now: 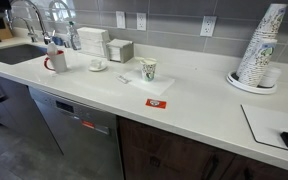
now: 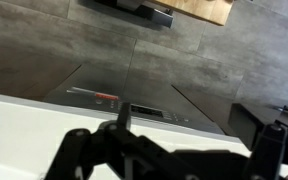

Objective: Remove the paper from the white and red mug cup and cover it on the styrofoam cup top

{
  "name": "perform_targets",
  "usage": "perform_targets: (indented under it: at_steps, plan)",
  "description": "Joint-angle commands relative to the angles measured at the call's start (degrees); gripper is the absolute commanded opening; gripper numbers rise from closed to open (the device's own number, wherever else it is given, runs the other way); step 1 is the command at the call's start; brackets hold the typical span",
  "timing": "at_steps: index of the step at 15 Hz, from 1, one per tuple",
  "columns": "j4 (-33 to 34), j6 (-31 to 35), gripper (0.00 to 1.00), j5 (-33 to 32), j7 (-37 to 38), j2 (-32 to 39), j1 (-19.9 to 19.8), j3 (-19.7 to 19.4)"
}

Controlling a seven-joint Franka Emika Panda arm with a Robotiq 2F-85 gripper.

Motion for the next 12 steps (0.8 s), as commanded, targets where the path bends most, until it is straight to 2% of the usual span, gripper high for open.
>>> perform_targets:
  at_steps: [1,4,8,12]
  plan:
    - [4.0,2.2,1.0,-0.2,-4.9,5.3,4.2,3.3]
    - [7.1,8.5,1.0,-2.1,-10.3,10.2,6.4,4.7]
    - [10.5,17.5,1.0,0.4,-21.2,16.8,9.0,3.4]
    - [12.7,26.3,1.0,2.9,-30.2,23.2,10.2,4.5]
